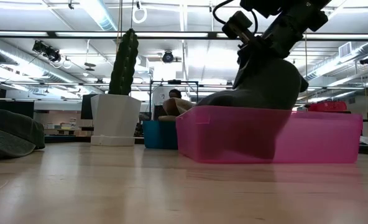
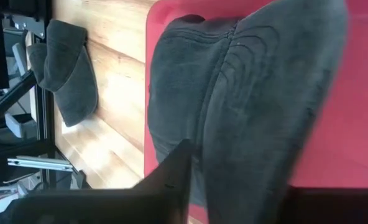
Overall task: Pick & Place hat
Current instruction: Put the middle black cap into the red bin
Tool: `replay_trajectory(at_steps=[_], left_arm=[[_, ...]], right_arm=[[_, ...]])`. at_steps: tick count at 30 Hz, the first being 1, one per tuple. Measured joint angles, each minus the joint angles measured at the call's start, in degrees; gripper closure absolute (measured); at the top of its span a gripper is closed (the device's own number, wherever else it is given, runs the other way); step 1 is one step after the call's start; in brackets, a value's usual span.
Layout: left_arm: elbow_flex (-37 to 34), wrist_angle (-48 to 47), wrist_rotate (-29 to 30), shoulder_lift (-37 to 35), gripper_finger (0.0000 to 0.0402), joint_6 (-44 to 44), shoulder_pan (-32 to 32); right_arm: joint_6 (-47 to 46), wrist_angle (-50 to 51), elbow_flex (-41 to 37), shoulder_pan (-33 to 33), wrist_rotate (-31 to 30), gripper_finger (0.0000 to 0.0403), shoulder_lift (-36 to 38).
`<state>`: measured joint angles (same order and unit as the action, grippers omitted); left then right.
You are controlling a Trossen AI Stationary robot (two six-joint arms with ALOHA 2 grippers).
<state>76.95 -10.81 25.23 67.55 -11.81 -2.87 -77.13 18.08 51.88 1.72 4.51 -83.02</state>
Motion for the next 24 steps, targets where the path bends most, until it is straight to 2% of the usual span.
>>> replay_trajectory(at_steps=[3,10,13,17,24], left_arm=[[0.0,0.0,0.0,0.0,0.0212,0.0,0.0],[0.0,-0.02,0.0,0.0,0.0212,0.0,0.01],[0.0,-0.02,0.0,0.0,0.0212,0.0,0.02],[0.0,-0.02,0.0,0.0,0.0212,-0.02,0.02],[0.0,-0.03,0.0,0.0,0.0212,-0.02,0.02]], right_arm=[[0.12,0.0,0.0,0.0,0.36,0.029,0.0],[3.4,2.0,0.0,-0.88,4.35,0.0134,0.07],[4.87,4.04,0.0,-1.47,5.56,0.0085,0.08],[5.69,7.36,0.0,-1.53,5.57,0.0054,0.09],[6.96,10.73,0.0,-1.53,5.53,0.0064,0.64]])
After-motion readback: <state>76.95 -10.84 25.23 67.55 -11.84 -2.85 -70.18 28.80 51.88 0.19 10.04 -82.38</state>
